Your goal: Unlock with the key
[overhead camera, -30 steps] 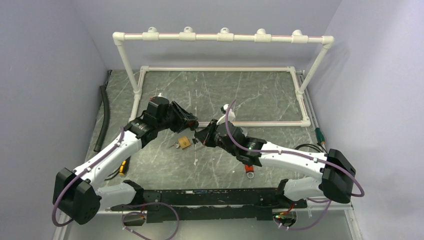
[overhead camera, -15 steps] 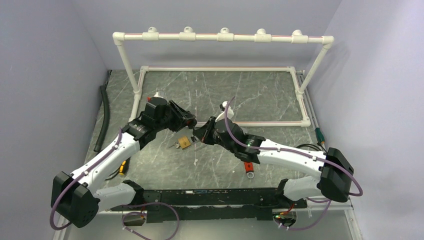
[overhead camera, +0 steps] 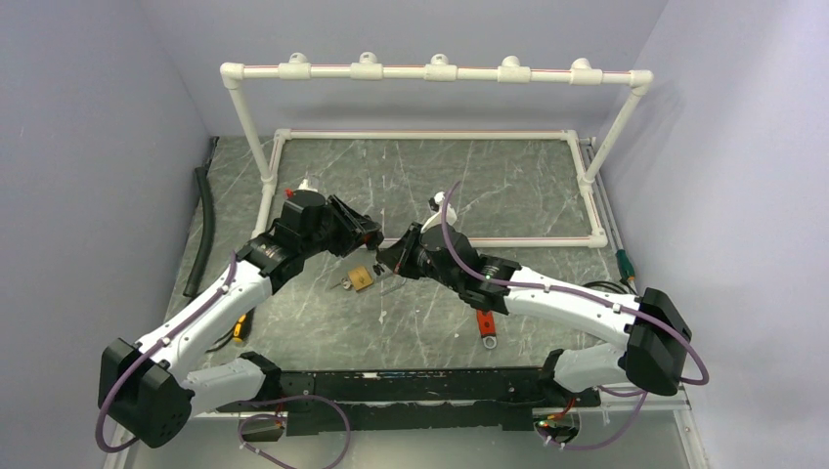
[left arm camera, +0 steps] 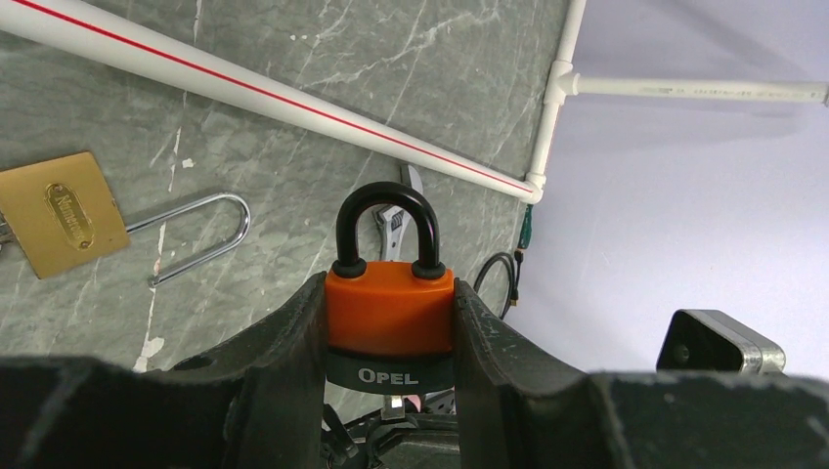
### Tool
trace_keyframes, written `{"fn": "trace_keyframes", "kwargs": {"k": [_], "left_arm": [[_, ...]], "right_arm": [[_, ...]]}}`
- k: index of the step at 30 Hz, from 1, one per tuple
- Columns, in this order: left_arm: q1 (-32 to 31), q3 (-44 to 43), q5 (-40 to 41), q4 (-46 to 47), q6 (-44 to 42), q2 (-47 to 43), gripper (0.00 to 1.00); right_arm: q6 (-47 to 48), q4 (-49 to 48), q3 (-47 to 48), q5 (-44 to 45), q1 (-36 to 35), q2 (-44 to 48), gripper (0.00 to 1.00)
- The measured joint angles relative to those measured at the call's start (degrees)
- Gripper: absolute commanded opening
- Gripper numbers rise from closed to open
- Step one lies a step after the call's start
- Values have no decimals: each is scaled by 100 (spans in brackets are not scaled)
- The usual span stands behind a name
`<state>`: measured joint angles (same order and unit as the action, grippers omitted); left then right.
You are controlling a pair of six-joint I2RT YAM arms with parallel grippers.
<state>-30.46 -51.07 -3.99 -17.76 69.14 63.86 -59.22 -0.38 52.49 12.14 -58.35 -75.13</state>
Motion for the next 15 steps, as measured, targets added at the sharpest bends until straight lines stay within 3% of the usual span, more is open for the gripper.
{"fn": "trace_keyframes", "kwargs": {"k": [15], "left_arm": [[-2,0,66,96,-127,-39,0]], "right_arm": [[70,170,160,-612,339,0,0]]}}
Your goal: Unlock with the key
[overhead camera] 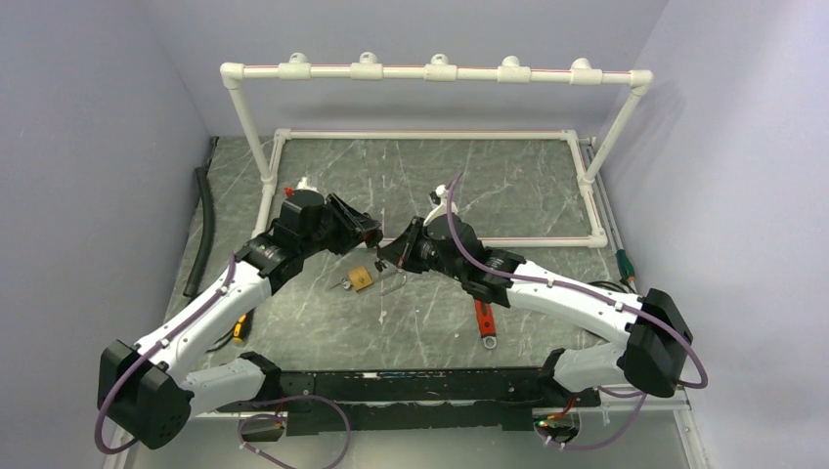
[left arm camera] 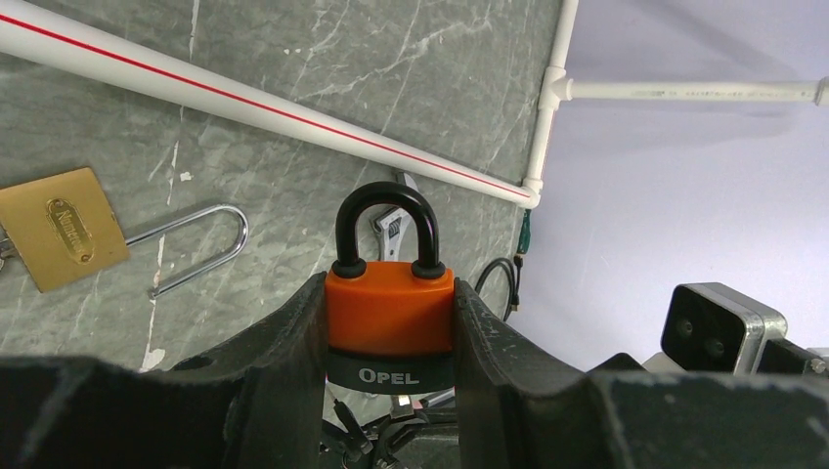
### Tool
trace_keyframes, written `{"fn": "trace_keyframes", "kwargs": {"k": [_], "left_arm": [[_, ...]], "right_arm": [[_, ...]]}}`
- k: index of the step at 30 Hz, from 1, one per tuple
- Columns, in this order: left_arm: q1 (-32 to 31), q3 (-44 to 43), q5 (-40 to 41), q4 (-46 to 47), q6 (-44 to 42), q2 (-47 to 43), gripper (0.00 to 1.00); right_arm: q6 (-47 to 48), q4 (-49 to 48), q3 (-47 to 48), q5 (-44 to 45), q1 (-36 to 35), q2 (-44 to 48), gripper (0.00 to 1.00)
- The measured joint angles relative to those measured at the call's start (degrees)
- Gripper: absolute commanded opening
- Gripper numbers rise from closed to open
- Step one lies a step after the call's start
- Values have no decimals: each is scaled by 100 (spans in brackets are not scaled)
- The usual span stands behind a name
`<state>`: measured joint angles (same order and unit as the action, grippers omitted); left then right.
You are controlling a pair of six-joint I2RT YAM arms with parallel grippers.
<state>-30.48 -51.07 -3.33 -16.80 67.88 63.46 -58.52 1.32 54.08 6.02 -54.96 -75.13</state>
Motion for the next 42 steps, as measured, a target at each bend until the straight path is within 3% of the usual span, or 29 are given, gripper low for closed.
{"fn": "trace_keyframes", "kwargs": {"k": [26,42], "left_arm": [[44,39,385,-201,358,-260,0],[55,39,444,-317,420,-289,0]], "right_arm": [[564,-1231,-315,-420,98,-291,0],[601,-1375,-308,-402,74,-407,0]]}}
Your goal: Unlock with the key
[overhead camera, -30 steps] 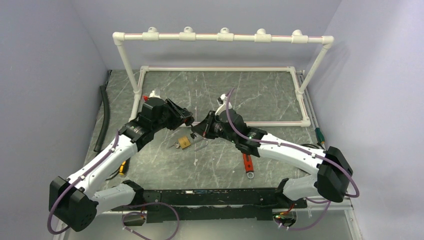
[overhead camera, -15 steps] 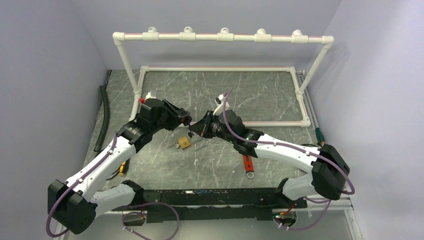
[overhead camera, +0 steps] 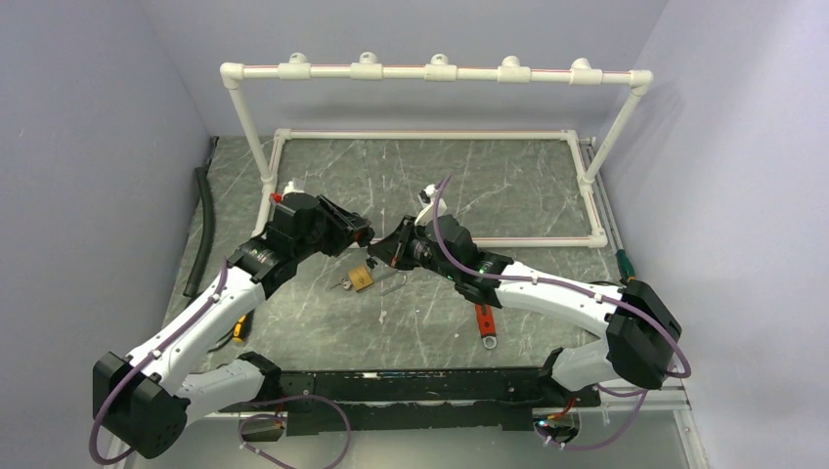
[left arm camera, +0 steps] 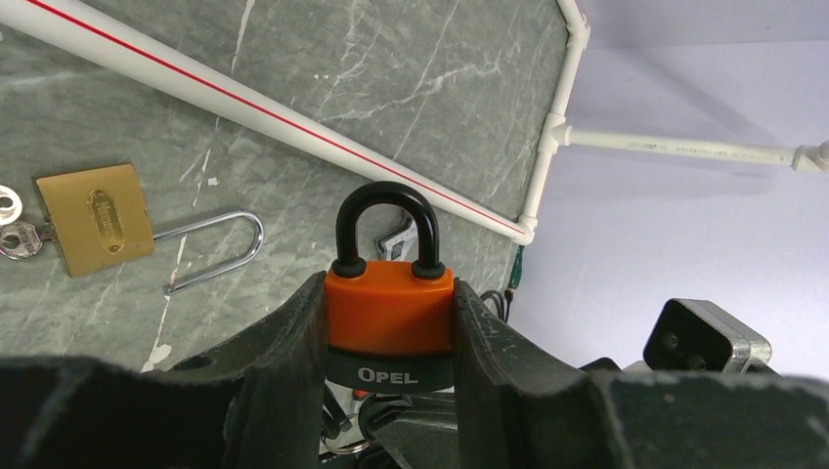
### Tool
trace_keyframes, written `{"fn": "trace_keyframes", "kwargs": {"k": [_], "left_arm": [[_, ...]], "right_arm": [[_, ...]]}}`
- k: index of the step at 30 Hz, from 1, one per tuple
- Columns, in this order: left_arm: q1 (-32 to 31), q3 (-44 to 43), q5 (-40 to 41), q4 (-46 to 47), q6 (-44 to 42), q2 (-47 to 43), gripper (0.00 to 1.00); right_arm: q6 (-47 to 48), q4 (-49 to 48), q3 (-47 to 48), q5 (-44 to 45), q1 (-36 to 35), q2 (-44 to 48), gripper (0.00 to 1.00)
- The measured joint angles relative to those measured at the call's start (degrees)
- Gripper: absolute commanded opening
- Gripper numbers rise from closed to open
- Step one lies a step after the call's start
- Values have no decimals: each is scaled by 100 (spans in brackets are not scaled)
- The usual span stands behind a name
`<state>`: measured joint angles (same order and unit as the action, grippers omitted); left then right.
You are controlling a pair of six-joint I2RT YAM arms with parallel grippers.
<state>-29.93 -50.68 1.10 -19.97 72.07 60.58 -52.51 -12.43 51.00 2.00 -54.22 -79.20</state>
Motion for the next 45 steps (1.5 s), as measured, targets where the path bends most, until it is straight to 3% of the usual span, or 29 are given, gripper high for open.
{"fn": "trace_keyframes", "kwargs": {"k": [31,45], "left_arm": [[68,-17,-66,319,-39,0,0],[179,-238,-101,352,-2,0,0]], "right_arm": [[505,297,459,328,-20,-127,0],[1381,282,817,529,-39,-251,0]]}}
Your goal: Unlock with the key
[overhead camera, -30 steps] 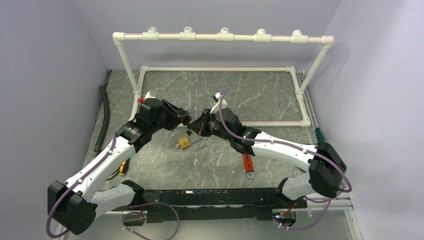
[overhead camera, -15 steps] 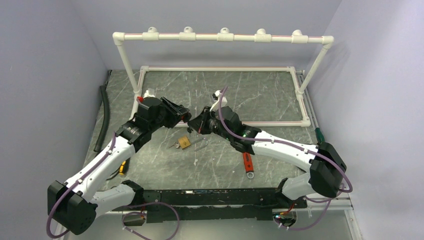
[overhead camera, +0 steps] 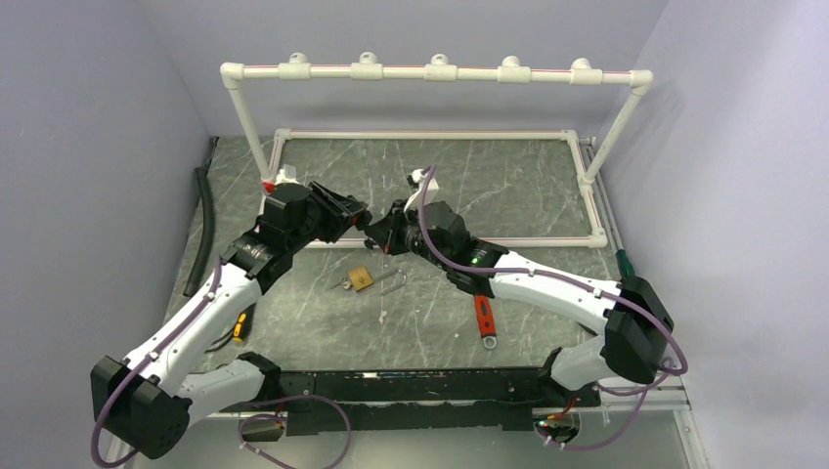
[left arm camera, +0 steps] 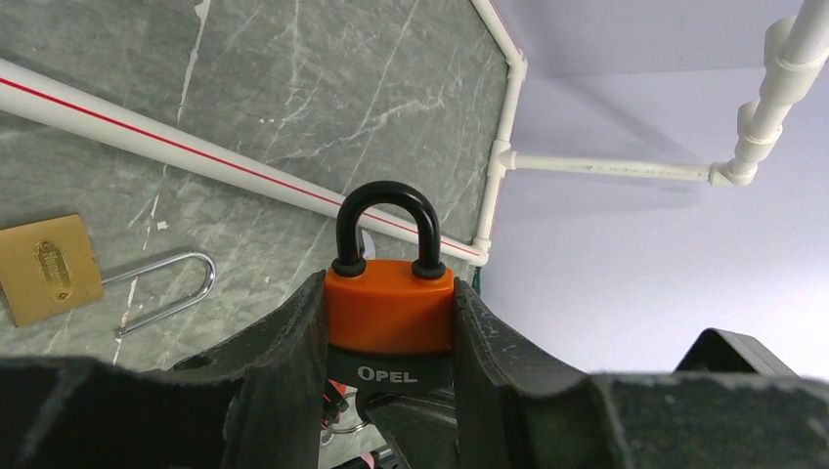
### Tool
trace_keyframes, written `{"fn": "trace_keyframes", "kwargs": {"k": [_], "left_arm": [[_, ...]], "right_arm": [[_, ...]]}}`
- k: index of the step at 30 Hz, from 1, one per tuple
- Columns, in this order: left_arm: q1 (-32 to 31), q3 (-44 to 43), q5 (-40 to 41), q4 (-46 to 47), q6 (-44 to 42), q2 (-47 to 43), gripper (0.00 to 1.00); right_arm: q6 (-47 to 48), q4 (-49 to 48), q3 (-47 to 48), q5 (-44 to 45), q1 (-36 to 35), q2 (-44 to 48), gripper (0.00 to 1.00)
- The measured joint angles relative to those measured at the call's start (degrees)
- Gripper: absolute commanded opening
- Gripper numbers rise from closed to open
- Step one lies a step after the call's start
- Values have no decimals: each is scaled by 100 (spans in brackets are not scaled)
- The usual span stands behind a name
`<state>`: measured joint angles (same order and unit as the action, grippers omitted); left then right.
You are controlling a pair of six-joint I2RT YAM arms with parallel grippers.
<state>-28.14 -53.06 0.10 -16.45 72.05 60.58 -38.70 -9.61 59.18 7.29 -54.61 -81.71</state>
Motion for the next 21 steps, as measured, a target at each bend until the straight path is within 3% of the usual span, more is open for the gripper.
{"fn": "trace_keyframes", "kwargs": {"k": [11,21], "left_arm": [[26,-37,-28,15,81,24,0],[35,109,-37,389,96,9,0]], "right_arm": [[649,-125,15,413,-168,-4,0],[-63,-501,-216,-319,219,42,0]]}}
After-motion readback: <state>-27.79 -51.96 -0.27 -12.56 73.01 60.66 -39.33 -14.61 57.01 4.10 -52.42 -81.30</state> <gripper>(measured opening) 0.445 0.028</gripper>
